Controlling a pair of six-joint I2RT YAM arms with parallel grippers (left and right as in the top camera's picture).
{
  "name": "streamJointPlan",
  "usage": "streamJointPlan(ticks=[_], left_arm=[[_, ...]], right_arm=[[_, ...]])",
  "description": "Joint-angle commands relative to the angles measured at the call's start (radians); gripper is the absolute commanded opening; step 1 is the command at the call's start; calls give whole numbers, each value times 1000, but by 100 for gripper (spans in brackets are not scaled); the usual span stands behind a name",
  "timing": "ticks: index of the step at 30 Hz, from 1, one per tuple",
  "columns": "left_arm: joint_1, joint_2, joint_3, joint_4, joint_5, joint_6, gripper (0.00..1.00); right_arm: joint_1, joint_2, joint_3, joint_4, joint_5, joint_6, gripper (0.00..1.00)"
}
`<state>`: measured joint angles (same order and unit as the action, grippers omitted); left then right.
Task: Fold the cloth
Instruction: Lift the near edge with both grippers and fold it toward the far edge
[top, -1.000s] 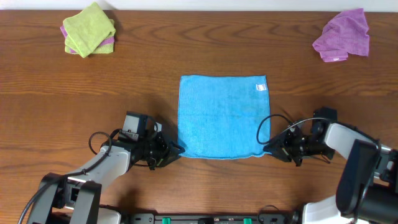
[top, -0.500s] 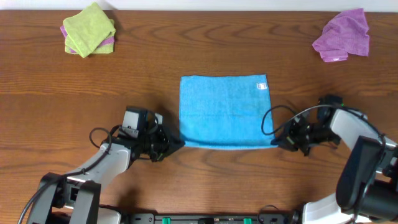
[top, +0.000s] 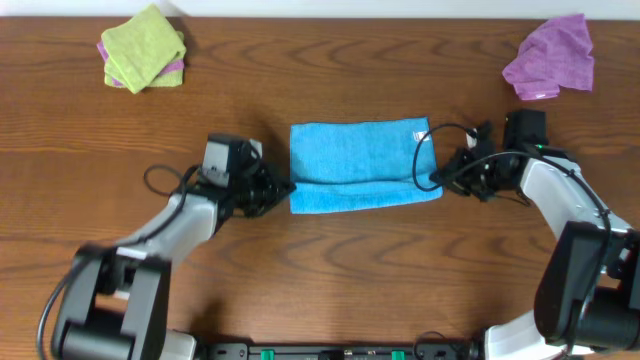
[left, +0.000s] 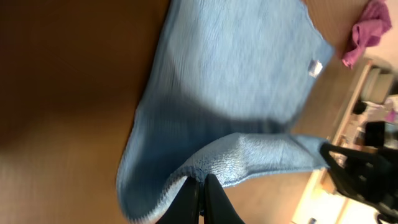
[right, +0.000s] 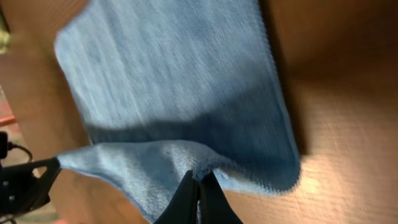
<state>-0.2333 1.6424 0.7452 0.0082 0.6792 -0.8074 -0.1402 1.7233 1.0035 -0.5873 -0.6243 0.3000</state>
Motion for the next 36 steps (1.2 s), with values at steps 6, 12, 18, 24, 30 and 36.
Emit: streamJointPlan(ticks=[6,12,18,24,30,36], left_arm=[[51,167,255,-53,-28,166,6],[87,267,394,-82,-34,211,6],[91,346,505,-117,-34,233,6],[91,432,623,-121,-35,240,6],[91,496,711,-216,-33,288,6],[89,492,718,-337,-32,317,6]], right_arm=[[38,62,34,130,11,103,1],[77,196,181,163,15,122,1],[78,292,377,110,40,122,1],[78,312,423,109,119,122,1],[79,352,423,111,114,122,2],[79,353,423,39,124,115,1]])
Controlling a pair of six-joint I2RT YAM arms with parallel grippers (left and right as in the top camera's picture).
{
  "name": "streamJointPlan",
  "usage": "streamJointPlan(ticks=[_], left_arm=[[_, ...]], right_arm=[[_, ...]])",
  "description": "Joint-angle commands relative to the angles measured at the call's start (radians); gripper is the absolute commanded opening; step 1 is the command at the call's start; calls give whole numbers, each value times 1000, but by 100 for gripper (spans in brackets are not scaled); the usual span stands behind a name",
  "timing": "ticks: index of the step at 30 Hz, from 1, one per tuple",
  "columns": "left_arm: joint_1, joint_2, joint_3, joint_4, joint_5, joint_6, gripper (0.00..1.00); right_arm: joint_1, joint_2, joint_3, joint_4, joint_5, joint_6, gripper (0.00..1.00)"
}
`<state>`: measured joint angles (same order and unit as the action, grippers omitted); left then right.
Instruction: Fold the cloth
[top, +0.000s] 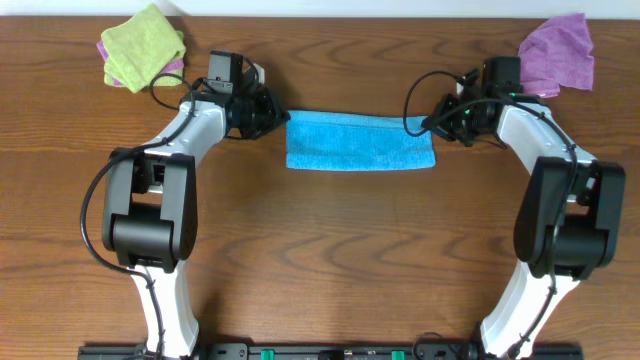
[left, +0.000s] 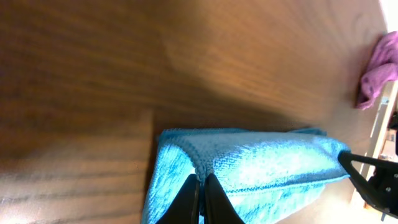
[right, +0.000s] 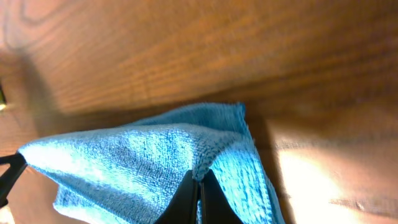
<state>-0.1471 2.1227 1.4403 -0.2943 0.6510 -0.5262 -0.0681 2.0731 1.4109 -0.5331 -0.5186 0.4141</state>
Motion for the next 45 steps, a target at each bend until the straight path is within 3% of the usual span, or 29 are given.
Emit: streamJointPlan(ticks=[1,12,24,25,26,29,33,35,38,41,45], left_arm=[[2,12,23,-59,-4,51,6],[1,12,23,-194,-4,86,5],[1,12,23,-243,-39,85,6],[1,12,23,-244,-41,85,6],[1,12,23,-243,-42,86,6],[3,12,23,-240,-42,86,6],[16,11,24,-242,-39,98,6],[18,7,24,-245,-23,111,15],[17,6,37,-253,5,127,15],[16,6,54,-263,15,131,16],[16,5,82,-274,57,150,25]], right_arm=[[7,3,16,-25,18,-4,1],[7,3,16,-103,76,-30,1],[7,3,16,-135,135,-40,2],[7,3,16,-134,136,-49,13],[7,3,16,-133,137,-56,34],[7,3,16,-132,137,-56,51],[6,3,16,-132,137,-56,50],[6,3,16,-133,137,-56,48],[6,3,16,-134,134,-56,45],[6,3,16,-137,126,-56,49],[4,1,16,-138,126,-64,54]])
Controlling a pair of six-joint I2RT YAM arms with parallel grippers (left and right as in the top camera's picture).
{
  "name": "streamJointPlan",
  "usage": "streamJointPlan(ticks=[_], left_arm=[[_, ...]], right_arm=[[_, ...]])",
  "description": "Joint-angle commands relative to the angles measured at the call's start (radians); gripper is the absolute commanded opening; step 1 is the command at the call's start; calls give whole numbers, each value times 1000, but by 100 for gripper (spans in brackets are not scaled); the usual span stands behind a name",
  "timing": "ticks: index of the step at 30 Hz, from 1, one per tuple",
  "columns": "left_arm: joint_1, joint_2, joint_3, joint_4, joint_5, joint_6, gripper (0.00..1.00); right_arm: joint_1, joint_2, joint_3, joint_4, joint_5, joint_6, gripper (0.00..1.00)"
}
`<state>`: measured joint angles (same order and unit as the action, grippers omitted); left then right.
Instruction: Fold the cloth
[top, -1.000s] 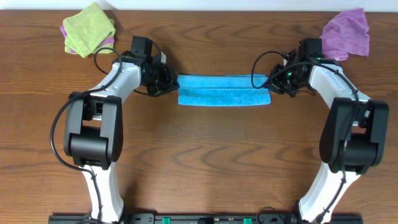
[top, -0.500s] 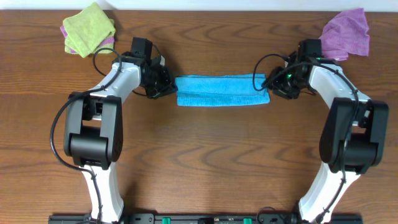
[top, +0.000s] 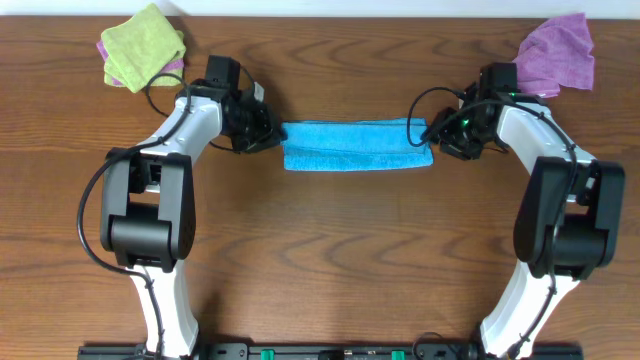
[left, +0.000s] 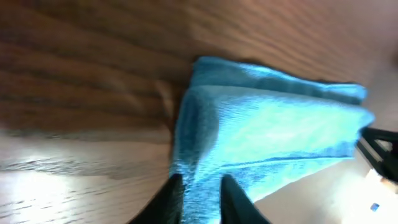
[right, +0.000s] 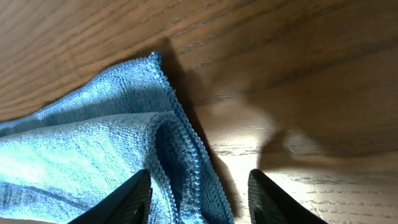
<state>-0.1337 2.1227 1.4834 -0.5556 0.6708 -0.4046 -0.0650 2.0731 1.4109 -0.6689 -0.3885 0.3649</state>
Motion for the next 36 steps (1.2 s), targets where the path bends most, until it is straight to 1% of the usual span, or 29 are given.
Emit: streamJointPlan(ticks=[1,5,9,12,17,21,23,26,28,29,36], left_arm=[[2,3,50,-24,37,38,25],[2,2,122,-124,32,134,25],[-11,2,158,-201,-73,185,25],[-35,2,158,-227,-137,215,24],[-129,2,158,-220,-272,257,24],[-198,2,158,-219,-383,302,23],[-231,2,158,-222,-465,317,18],[-261,2,158,-228,-553,325,9],[-273,2,158,-226,-599,327,6],[-278,2,158,-222,-624,329,6],[-286,3,156,-141,-680,331,6]], right_arm=[[-1,-2,16,-4,-4,-15,55],[-16,-7,24,-26,-4,-47,58],[-40,-7,69,-95,16,-96,57],[-54,-7,123,-177,87,-135,56],[-61,-8,232,-317,198,-215,55],[-61,-8,270,-363,209,-245,54],[-61,-8,276,-373,216,-251,55],[-61,-8,276,-383,221,-256,54],[-61,-9,276,-391,220,-267,54],[-61,-9,276,-396,221,-278,54],[-61,-14,276,-409,221,-312,54]])
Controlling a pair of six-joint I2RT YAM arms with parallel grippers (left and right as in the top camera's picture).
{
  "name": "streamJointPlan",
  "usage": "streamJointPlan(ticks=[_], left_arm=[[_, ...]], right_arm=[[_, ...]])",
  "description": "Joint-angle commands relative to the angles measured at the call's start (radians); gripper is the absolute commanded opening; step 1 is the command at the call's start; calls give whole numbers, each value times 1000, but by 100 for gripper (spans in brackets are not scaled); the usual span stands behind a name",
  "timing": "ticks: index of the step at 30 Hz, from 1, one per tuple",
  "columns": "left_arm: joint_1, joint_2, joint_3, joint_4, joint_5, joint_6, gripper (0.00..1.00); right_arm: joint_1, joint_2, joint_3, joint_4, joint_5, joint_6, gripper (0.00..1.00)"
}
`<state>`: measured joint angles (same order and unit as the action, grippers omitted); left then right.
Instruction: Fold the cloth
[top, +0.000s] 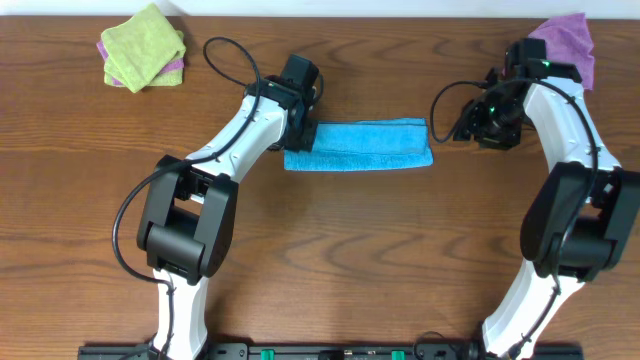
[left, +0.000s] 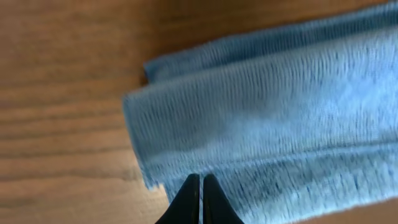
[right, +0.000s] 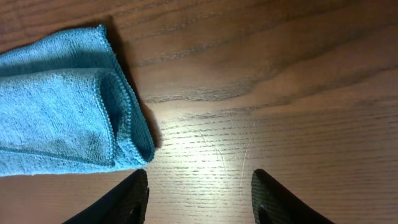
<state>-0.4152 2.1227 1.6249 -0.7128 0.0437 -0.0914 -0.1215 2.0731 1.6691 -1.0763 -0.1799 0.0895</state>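
Observation:
The blue cloth lies on the table as a narrow strip folded lengthwise; the left wrist view shows its layers up close. My left gripper is shut, its tips over the strip's left end, with no pinched cloth visible between them. My right gripper is open over bare wood just right of the cloth's right end. Nothing lies between its fingers.
A stack of folded yellow-green cloths with a pink one beneath sits at the back left. A crumpled purple cloth lies at the back right, just behind my right arm. Black cables loop off both wrists.
My left gripper was open at the strip's left end; it is now shut and reaches the left end from the far side. My right gripper has drawn back to the right, off the cloth, and remains open.
Both grippers were shut on the near corners of the half-folded cloth, lifting them. Then they held those corners at the far edge, leaving a narrow strip. Then both were open at the strip's ends. Now the right is clear of it and the left is shut over its left end.

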Motion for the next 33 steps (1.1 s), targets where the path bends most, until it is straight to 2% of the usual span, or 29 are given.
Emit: streamJointPlan(ticks=[1,10,19,22,33], left_arm=[[-5,3,14,29,-52,17,6],[-7,55,14,36,-51,17,6],[-20,107,14,38,-44,16,6],[-24,126,14,33,-43,9,6],[-26,131,14,37,-25,9,6]], right_arm=[[-4,-15,18,-2,13,-37,54],[-5,-20,18,-1,23,-47,55],[-5,-19,16,3,70,-81,68],[-6,-19,-1,24,-20,-102,70],[-63,-10,-218,211,-373,-97,68]])
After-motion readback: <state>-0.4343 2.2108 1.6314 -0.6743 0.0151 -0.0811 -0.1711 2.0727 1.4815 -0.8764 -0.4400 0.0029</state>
